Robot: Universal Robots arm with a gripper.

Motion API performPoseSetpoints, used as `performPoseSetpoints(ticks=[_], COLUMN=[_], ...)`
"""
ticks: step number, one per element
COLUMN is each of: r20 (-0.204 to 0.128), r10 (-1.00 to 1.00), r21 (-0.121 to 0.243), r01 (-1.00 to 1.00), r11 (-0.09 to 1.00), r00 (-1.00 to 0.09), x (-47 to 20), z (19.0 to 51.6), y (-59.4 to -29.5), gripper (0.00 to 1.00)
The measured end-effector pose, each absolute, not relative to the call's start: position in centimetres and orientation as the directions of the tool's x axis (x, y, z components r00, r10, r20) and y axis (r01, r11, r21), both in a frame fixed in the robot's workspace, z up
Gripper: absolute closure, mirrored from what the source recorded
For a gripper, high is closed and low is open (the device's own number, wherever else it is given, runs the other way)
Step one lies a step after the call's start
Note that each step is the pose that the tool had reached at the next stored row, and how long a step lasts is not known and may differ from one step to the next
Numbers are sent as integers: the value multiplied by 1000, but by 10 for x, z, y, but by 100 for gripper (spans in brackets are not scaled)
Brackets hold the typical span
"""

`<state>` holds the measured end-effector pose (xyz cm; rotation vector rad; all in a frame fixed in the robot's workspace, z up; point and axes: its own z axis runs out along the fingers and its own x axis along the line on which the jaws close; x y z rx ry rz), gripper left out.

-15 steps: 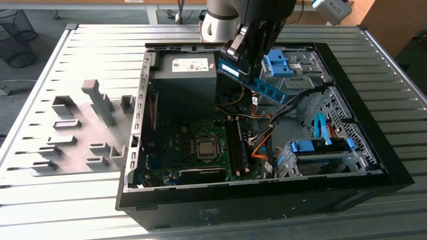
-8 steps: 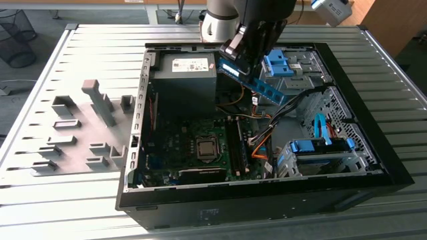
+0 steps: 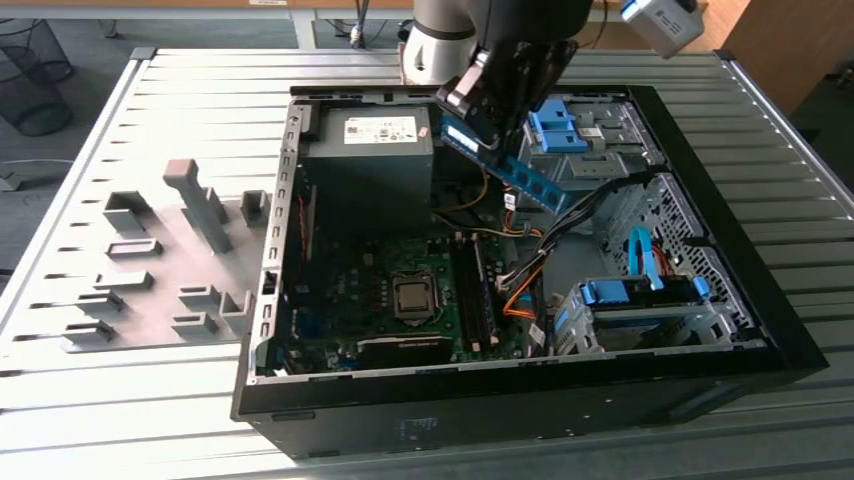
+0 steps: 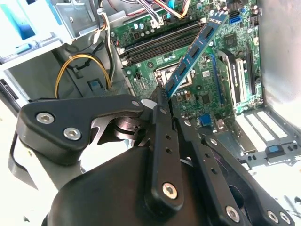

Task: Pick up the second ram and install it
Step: 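Insert the second ram into the second slot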

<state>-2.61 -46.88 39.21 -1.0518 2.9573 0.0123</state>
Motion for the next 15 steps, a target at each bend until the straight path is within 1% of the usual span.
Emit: performPoseSetpoints(ticks=[5,15], r20=[-5,-5], r10=[-602,-599], r21=[6,6], r01=[-602,-599], r11=[799,800], r00=[-799,-800], x=[-26,-26], z=[392,392], y=[-469,-469], gripper=[86,86])
